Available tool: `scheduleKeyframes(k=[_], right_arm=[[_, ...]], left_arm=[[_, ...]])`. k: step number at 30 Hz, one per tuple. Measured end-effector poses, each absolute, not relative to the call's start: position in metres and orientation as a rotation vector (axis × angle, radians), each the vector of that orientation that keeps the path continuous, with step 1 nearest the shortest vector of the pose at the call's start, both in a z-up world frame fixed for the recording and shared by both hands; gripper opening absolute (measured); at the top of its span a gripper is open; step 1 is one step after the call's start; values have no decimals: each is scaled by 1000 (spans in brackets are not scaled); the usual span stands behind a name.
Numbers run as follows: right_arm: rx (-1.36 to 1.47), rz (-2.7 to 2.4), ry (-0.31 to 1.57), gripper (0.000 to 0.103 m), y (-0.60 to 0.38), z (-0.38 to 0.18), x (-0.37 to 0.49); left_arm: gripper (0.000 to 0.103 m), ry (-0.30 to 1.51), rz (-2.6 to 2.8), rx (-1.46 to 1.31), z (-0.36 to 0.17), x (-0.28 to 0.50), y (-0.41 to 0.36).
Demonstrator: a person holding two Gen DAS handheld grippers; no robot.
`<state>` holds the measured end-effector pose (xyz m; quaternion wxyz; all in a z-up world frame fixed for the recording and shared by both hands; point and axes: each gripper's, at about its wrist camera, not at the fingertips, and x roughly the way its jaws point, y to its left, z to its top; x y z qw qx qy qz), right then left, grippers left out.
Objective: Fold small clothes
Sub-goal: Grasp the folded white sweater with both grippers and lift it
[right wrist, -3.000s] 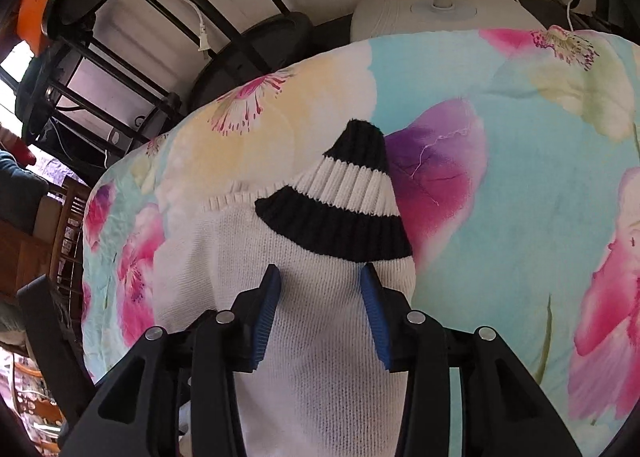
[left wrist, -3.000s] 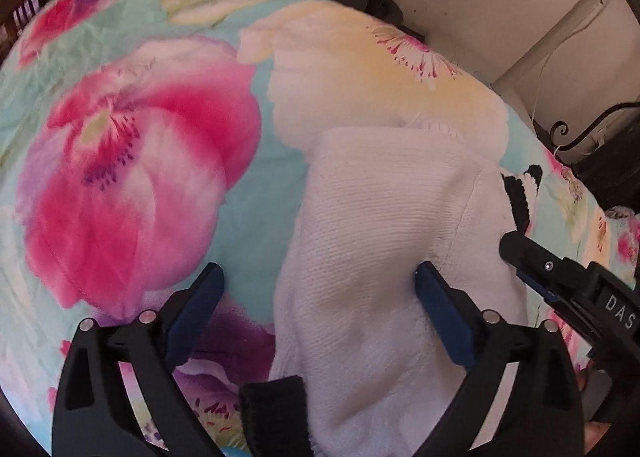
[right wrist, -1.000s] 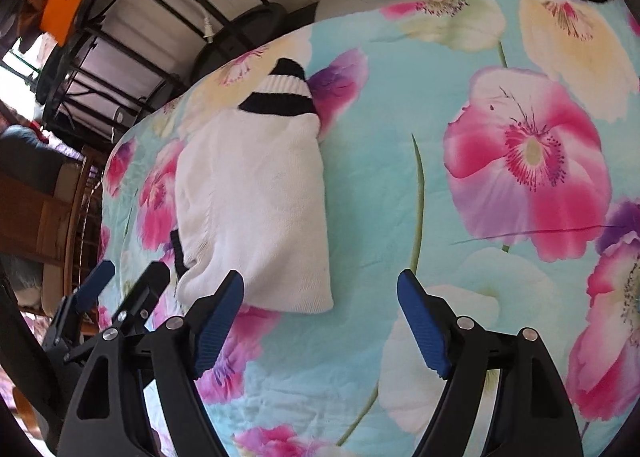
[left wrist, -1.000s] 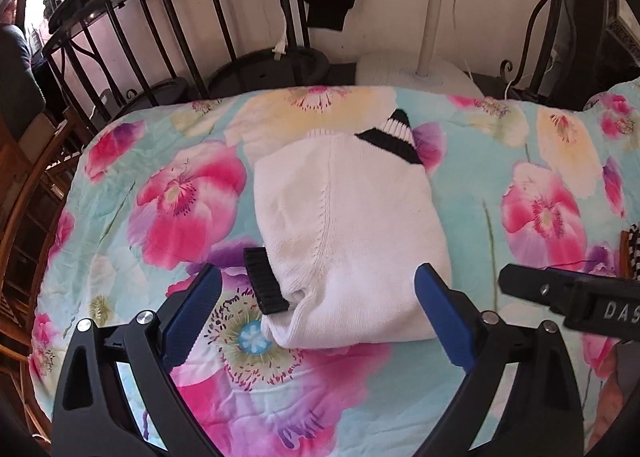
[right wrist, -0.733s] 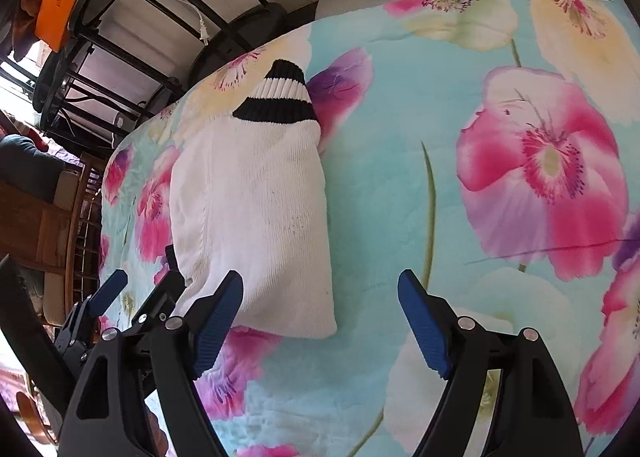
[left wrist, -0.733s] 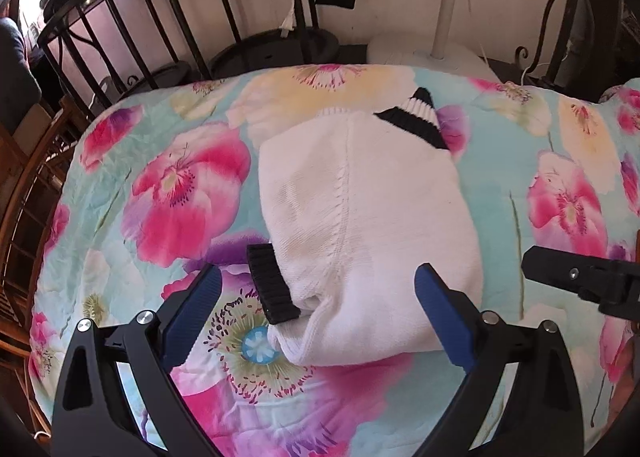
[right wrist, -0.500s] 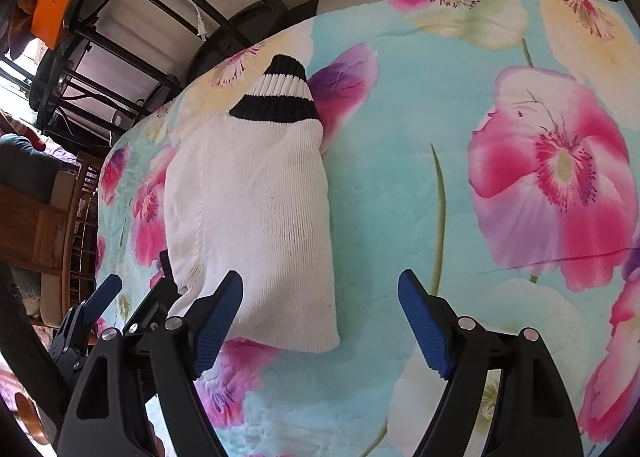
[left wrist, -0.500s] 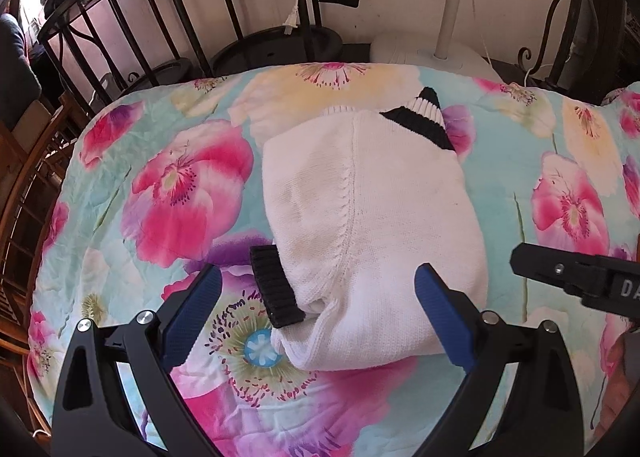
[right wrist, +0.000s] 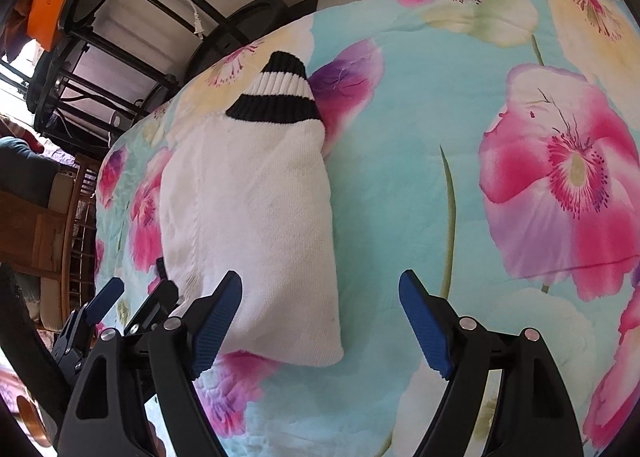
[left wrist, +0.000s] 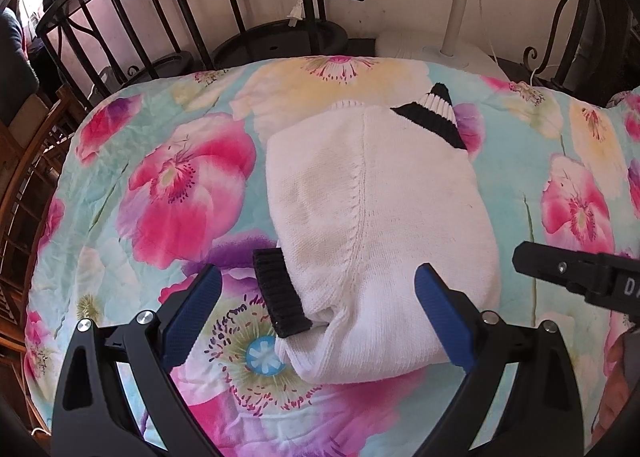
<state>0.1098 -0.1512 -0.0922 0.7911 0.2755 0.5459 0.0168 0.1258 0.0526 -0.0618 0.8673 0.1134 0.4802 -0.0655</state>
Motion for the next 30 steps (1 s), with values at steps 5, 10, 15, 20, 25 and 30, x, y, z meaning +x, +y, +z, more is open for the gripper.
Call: scheduleKeyframes(k=[5,10,15,20,25,30], right_arm=[[615,28,1162,81,-157,-101,122],[669,54,1132,81,-165,-111,137],[707,68,1107,82,-173,-124,154],[781,107,1068,82,-182,-137,166],[829,218,1042,82,-168,-150,181],[848,296,1053,90,-148,-169,188]], left_arm=[[95,1053,-183,192,-73,139,59],[95,1154,-226,-17,-94,168,89],[94,1204,-234,-140,-116,186,109],[97,1223,-303,-213,-135,196,113],[99,1216,-357,-301,-149,205,119],[99,1196,-415,-299,-151,208,111]])
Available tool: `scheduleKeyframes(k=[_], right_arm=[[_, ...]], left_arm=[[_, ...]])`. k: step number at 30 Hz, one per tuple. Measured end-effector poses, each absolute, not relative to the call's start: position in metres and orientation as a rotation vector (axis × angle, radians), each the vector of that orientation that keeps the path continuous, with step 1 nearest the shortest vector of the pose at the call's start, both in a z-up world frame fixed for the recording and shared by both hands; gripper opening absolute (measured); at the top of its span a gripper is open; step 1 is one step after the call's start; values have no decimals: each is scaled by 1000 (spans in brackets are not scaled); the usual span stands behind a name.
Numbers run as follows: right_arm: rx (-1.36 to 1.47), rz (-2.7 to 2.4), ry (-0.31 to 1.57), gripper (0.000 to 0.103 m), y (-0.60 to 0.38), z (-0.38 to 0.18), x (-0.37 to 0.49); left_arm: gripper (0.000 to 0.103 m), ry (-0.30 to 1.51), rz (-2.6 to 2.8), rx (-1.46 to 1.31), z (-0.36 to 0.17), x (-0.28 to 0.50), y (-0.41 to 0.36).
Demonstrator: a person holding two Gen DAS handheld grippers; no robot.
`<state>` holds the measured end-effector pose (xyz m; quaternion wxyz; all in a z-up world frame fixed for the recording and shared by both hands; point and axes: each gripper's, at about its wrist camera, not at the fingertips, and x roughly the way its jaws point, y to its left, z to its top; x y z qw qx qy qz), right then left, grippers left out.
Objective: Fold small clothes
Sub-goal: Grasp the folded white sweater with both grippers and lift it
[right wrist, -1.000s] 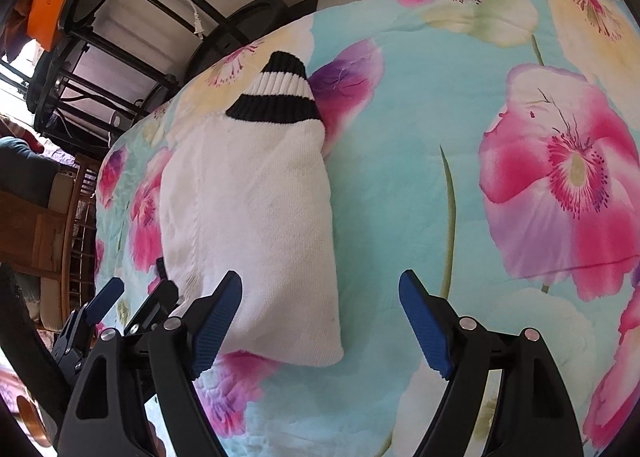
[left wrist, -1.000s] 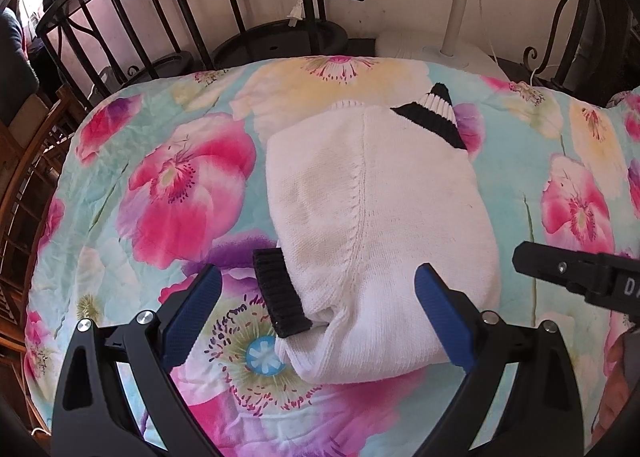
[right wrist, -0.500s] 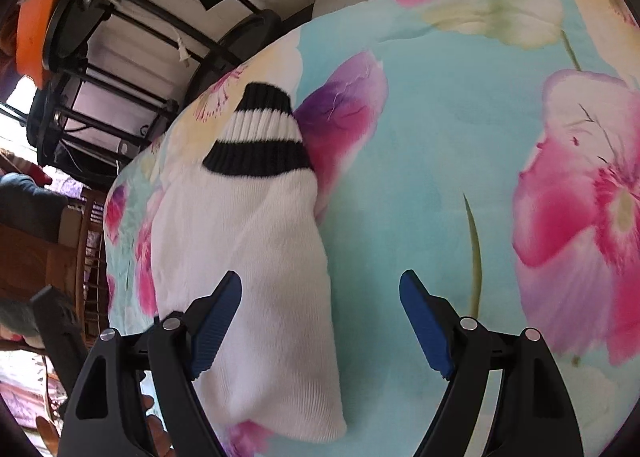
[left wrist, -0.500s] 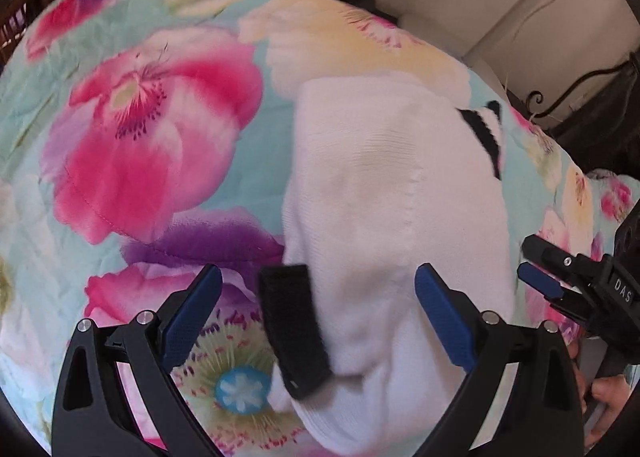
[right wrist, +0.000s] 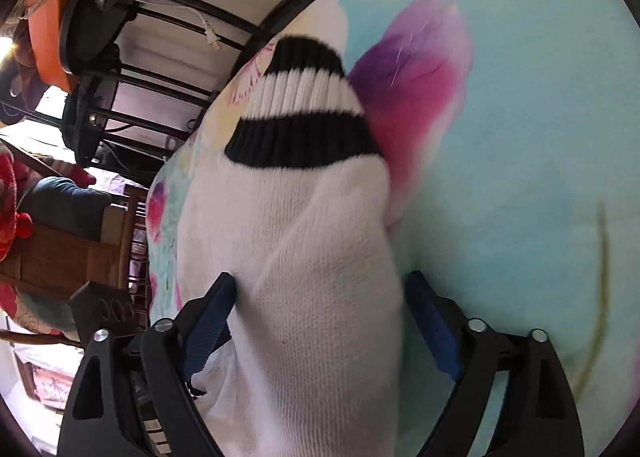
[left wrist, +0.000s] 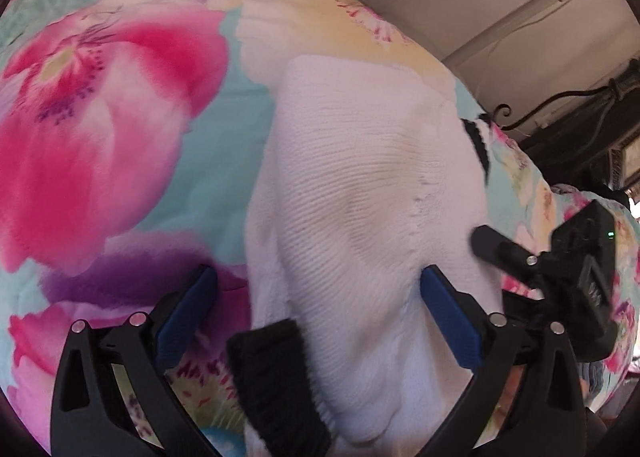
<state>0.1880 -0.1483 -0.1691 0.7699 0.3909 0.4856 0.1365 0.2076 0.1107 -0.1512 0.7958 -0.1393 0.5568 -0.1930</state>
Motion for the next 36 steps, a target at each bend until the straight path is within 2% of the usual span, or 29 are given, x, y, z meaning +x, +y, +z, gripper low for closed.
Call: scheduleKeyframes(k=[2,3,4,5,6,7,9,11,13,20,29,36], right_arm=[[836,302,1038,90,-145,-171,187],[819,309,1039,80,-142,-170,187],[797,313,1039,66,-138,-167,187],[773,308,1043,61,-134,-163,187],[739,304,1038,51,-129,-156,187],[714,302,1035,46,-125,-151,186],[675,282,1032,43,-119,-140,187],[637,268,1027,41,-114,-128,183],[567,258,1012,41,-108,-111,175],[470,181,977,40,-140,-56,116],[486,14,911,40,-233,-10,-21],[535,-108,752,40,-316,41,-123]], left_arm=[[99,1189,-441,-280,-153,208,106],[99,1183,-449,-276,-154,209,105],[96,1171,-452,-275,-154,208,103],[86,1162,-452,-270,-153,207,100],[80,1151,-464,-266,-151,206,96],[75,1143,-462,-264,-149,205,93],[68,1124,-455,-273,-141,202,90],[51,1109,-455,-286,-133,196,89],[45,1094,-454,-299,-122,193,85],[42,1093,-589,-344,-96,153,48],[42,1081,-830,-246,-58,57,-59],[42,996,-993,-104,4,-13,-158]])
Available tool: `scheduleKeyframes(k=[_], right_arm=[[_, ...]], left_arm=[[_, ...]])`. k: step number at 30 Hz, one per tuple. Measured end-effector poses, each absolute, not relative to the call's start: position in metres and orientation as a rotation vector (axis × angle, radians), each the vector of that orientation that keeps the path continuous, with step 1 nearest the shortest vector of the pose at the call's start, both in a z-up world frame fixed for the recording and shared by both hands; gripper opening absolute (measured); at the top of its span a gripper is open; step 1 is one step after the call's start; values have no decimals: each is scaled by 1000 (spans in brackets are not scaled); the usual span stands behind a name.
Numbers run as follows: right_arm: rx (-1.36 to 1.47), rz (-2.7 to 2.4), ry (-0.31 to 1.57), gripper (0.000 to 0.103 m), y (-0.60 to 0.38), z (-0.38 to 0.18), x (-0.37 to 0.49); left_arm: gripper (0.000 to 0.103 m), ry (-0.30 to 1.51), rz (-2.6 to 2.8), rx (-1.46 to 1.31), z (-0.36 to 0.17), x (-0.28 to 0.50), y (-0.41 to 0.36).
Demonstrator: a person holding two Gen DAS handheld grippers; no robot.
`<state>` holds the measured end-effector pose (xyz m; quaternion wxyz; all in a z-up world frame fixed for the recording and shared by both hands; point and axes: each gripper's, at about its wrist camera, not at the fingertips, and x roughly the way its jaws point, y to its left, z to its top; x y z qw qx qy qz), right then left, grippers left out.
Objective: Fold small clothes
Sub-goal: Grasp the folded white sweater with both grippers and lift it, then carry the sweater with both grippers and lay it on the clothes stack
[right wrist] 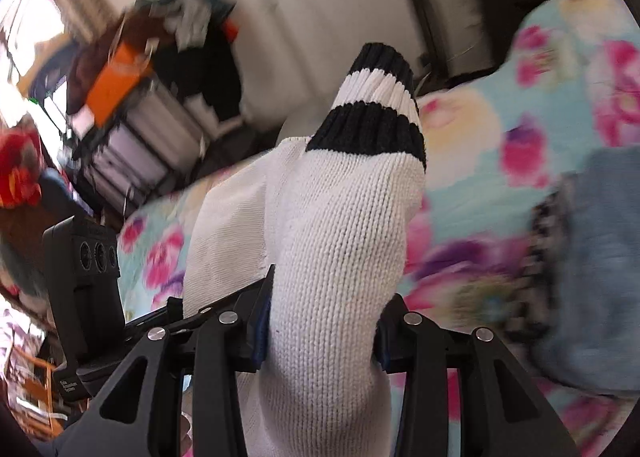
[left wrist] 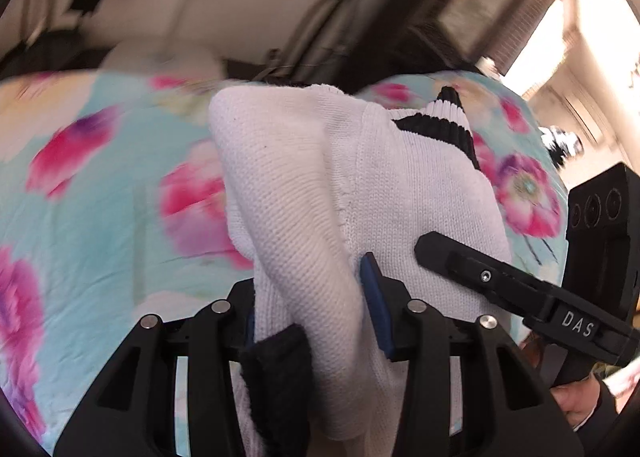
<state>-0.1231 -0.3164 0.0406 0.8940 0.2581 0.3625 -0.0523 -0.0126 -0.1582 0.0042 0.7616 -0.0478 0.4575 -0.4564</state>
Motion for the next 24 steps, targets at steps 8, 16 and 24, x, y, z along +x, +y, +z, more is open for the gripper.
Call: scheduleKeyframes(k=[8,16,24], right_arm=[[696,-280,505,40,-452,92,-225],[1015,-515,679,47,-575,1,-280],[1061,-483,688,59,-591,-28,-267]], left_arm=[[42,905,-1164,30,78,-69,-300],[70,1157,-1014,239,11,-109,-425],[99,1277,-981,30,-41,-88,-402]])
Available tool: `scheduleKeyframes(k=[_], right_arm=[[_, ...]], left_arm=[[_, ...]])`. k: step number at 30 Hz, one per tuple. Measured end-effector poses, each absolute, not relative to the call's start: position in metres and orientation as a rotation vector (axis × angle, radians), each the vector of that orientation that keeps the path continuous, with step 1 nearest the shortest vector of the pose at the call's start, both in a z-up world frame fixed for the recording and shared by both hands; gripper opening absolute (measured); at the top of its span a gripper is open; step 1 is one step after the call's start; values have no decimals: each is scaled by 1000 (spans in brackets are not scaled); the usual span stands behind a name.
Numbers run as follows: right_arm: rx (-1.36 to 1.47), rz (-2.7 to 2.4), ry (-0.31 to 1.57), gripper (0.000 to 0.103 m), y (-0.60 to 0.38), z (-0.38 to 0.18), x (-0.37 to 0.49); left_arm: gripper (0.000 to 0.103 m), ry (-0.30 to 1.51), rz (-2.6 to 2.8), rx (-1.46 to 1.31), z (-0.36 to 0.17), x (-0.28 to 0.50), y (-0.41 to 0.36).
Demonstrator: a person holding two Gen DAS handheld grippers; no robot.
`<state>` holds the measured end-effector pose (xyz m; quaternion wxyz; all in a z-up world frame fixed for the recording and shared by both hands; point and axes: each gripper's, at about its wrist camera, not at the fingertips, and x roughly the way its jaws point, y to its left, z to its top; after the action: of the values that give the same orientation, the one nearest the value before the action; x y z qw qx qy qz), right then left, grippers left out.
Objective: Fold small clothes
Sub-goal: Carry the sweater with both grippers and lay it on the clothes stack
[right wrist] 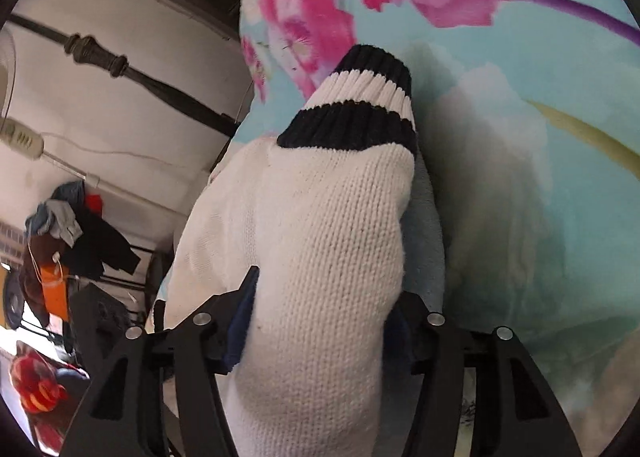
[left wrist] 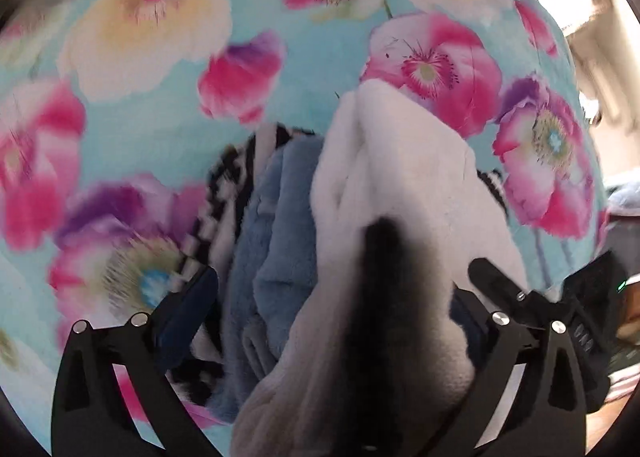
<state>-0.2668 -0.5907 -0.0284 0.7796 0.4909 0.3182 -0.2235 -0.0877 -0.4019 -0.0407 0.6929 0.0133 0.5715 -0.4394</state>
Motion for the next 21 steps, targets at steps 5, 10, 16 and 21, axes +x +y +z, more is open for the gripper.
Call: scheduleKeyframes(k=[5,10,16,21], right_arm=[[973,-543,700,70,-581,-16,-258],[766,-698,480,70,-562,42,-297],[716,-628,469,66,-515,52,-318],[636,-689,662,62,-491,35,-302]], left_arm=[[99,1123,-924,195,-16,-97,-400],[98,990,-881,274,18,-102,-370],[98,929,-867,270,37,-111,-321],[98,1012,-800,362,-2,-117,-316]])
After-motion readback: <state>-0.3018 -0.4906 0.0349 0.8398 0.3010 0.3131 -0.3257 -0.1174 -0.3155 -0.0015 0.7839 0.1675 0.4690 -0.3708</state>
